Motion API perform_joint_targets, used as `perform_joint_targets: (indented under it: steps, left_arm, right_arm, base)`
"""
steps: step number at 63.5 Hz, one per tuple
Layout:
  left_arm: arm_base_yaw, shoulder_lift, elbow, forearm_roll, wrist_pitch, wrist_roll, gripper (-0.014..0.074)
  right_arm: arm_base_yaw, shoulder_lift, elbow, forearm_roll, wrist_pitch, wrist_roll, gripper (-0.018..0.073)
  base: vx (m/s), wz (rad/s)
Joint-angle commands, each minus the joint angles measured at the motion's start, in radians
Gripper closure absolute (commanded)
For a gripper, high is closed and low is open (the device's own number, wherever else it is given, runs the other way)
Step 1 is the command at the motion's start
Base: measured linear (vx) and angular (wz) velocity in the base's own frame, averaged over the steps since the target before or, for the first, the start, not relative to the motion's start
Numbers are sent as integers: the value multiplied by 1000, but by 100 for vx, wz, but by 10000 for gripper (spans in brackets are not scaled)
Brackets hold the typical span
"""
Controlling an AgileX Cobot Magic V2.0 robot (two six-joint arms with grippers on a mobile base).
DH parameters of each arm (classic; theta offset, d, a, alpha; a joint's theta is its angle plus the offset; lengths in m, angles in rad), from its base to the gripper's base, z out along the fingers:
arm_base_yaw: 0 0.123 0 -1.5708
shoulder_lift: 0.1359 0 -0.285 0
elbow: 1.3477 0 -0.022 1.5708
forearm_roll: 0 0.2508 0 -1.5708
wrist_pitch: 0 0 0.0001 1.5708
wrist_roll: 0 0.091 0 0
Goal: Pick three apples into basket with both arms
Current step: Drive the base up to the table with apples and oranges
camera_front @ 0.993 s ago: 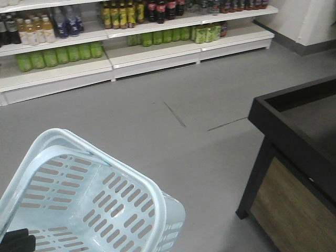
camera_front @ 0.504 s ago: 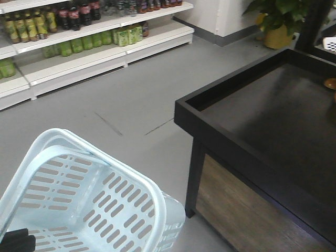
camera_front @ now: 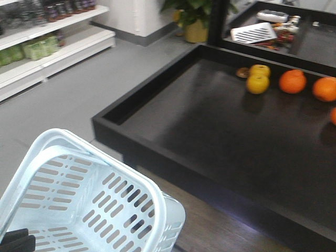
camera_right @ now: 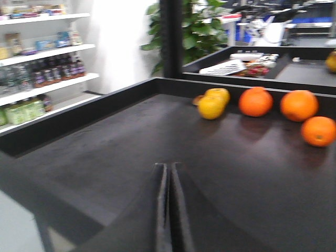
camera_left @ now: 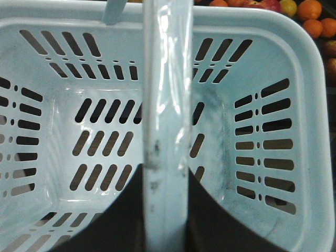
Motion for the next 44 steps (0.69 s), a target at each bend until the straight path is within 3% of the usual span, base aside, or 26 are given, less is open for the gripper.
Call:
perform_joint_targets:
  steps: [1,44]
  left_arm:
    - [-6,4,-33,-43,-92,-7,603]
    - [-6,4,-33,-43,-92,-7,603]
  right_arm:
    - [-7,-13,13,-10,-75,-8,564]
    - [-7,-13,13,-10,-75,-8,564]
  base:
    - [14,-61]
    - [12,-49]
